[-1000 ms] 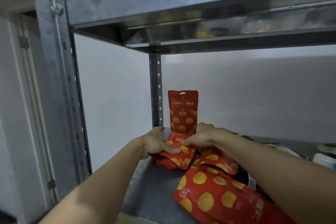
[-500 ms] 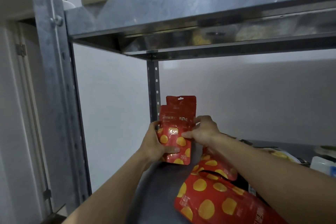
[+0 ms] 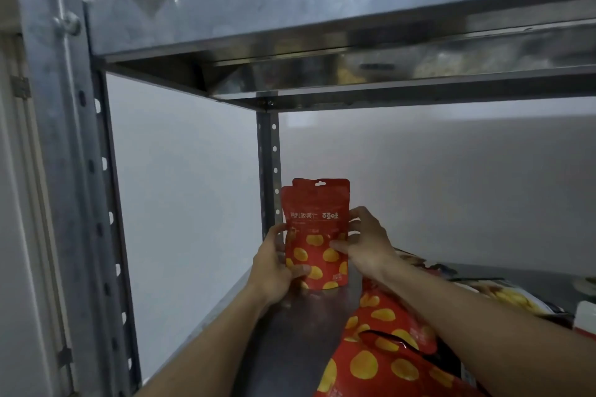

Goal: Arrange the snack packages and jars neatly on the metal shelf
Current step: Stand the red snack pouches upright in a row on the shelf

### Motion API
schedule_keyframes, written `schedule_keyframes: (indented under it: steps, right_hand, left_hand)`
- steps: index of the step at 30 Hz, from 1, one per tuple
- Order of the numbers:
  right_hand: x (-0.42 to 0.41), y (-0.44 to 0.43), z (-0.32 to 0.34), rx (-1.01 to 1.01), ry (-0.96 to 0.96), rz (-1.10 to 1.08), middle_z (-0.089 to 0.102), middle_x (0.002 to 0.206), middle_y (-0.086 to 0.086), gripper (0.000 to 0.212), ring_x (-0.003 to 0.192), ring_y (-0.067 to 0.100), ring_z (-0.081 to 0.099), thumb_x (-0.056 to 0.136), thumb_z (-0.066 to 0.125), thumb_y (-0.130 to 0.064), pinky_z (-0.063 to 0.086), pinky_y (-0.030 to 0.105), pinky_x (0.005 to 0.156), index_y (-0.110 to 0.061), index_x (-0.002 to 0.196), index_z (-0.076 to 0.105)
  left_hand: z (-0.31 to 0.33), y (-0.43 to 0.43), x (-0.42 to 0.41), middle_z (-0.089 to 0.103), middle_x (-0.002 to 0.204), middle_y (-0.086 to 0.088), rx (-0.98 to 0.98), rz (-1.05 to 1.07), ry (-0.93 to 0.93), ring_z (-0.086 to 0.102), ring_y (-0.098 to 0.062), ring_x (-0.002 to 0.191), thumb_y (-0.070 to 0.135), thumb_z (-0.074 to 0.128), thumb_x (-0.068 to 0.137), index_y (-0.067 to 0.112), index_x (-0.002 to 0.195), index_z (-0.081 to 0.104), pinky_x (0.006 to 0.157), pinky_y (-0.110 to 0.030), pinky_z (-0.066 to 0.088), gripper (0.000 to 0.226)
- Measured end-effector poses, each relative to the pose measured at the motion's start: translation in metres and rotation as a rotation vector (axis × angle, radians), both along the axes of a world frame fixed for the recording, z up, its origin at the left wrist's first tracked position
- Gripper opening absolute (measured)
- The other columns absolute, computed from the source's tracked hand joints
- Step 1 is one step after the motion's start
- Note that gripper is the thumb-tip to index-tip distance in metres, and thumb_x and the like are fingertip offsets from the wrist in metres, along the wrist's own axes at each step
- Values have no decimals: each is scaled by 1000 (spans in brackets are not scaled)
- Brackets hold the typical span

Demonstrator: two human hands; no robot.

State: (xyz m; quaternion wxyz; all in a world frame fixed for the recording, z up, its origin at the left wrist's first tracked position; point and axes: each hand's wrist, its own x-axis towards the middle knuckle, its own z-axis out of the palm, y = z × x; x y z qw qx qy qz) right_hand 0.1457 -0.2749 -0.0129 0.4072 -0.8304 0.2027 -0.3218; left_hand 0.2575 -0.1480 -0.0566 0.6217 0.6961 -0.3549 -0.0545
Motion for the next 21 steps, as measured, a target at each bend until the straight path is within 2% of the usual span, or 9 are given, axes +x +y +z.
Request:
schedule_keyframes:
  steps: [4,14,21]
  right_hand:
    - [0,-1,0,-15,28,43,57,111,-6,45,103,17,59,83,74,-18,51,36,95,-21,121,50]
    - [-3,-1,-2,-4,40,92,59,127,2,48,115,24,59,89,68,-19,49,43,100,-20,131,46]
    - [-1,-2,-2,-26,52,70,59,128,4,47,115,24,58,89,67,-16,48,38,100,-18,131,46]
  left_hand:
    - [-2,-1,2,55,123,4,28,15,-20,58,-22,112,7,77,78,31,131,38,94,-46,53,70]
    - [1,-1,3,54,121,5,59,13,-26,57,-21,112,7,74,81,34,128,37,94,-45,53,66]
    - [1,0,3,54,122,5,71,12,-34,57,-23,113,8,75,80,34,129,36,95,-47,52,67]
